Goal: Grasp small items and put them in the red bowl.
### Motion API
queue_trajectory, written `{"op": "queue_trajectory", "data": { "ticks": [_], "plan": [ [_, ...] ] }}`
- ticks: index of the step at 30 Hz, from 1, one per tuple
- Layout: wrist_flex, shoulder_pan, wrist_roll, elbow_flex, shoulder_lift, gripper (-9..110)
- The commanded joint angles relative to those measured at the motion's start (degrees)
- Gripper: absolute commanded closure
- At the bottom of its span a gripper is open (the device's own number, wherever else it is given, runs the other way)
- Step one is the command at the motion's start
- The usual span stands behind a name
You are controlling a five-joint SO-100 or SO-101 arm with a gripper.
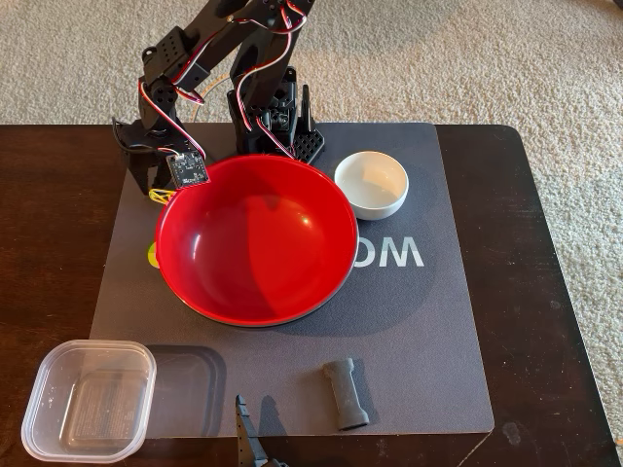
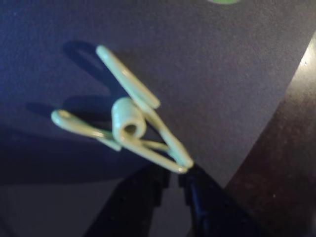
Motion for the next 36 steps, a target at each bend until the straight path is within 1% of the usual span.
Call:
{"op": "queue_trajectory", "data": {
  "ticks": [1,6,9,10,12,14,15,16,20,23,25,27,29,33,36],
  "plan": [
    [1.41,1.76,-0.62,2.37,5.19,101],
    [10.55,5.80,-0.53,3.52,13.89,101],
    [13.36,6.94,-4.04,2.64,15.56,101],
    [14.59,6.86,-6.94,2.29,16.08,101],
    [14.50,7.82,-6.24,1.32,16.61,94],
    [15.38,9.40,2.64,-5.01,9.93,83],
    [16.44,8.35,5.10,-8.88,6.15,79],
    [16.70,5.62,5.36,-11.78,3.78,76],
    [15.38,-8.70,0.09,-21.53,-1.05,66],
    [15.21,-18.02,-8.61,-24.87,-1.85,65],
    [15.73,-21.18,-13.10,-24.87,-0.44,66],
    [18.11,-20.04,-14.24,-24.35,0.79,66],
    [19.86,-16.52,-12.66,-23.64,-0.35,66],
    [16.00,-12.30,-8.70,-22.50,-7.29,67],
    [12.83,-10.11,-4.75,-18.81,-7.73,67]
  ]
}}
